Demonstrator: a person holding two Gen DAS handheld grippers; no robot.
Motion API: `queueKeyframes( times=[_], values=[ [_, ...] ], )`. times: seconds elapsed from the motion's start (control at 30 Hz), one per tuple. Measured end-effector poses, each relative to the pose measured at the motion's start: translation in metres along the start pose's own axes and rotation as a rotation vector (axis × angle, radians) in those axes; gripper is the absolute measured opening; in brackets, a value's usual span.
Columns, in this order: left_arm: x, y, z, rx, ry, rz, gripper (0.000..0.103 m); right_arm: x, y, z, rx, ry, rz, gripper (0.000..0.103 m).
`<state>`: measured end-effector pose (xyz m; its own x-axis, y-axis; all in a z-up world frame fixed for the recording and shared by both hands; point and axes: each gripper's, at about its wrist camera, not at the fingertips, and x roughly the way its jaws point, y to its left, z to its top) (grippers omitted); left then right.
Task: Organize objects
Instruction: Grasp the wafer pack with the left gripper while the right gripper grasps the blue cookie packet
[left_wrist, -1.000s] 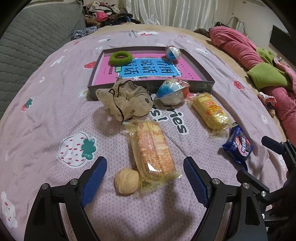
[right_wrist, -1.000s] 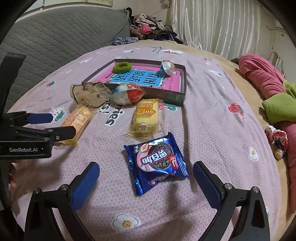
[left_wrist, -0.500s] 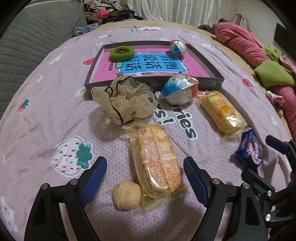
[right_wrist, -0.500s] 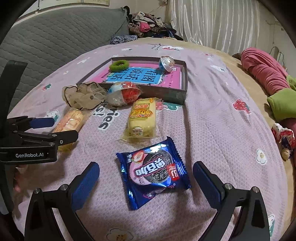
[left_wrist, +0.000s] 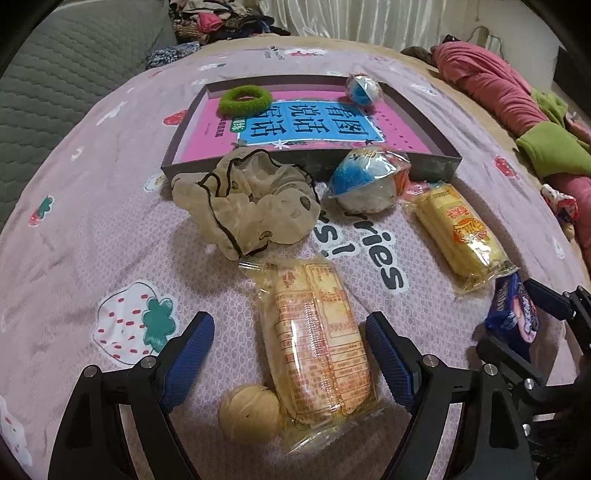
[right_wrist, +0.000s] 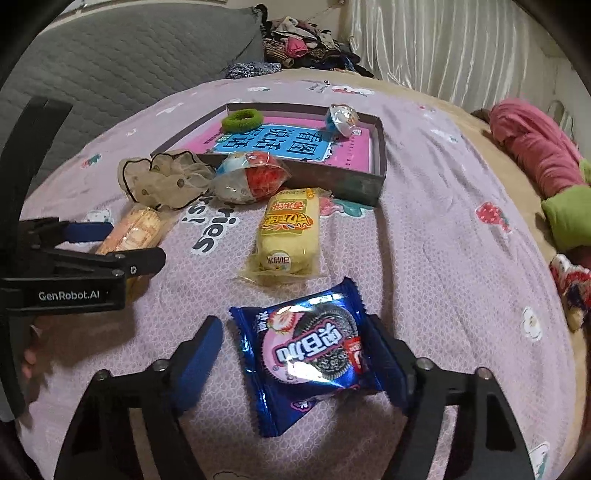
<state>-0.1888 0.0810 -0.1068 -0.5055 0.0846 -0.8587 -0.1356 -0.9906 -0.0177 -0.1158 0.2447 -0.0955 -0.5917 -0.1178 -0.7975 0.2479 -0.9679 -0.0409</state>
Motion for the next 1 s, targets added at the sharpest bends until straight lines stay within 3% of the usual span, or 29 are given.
queueKeyframes(
  times=[0.07,0.17,0.57,1.0],
  values=[
    [0.0,0.0,0.0,0.0,-0.002,-0.004,0.069,0.001,0.004,0.0,-0.032,0.007,-0.028,0.067],
    [0.001,-0.003,-0.001,0.006,0.001,-0.013,0.052,0.001,0.002,0.0,-0.033,0.013,-0.029,0.063],
    [-0.009,0.001,-0.002,-0.007,-0.018,-0.019,0.047,-0.011,-0.003,-0.003,0.033,-0.001,0.09,0.059],
    [-0.042,0.001,-0.003,-0.008,-0.057,-0.057,0.047,-0.03,0.009,-0.008,0.035,-0.038,0.132,0.059]
  ],
)
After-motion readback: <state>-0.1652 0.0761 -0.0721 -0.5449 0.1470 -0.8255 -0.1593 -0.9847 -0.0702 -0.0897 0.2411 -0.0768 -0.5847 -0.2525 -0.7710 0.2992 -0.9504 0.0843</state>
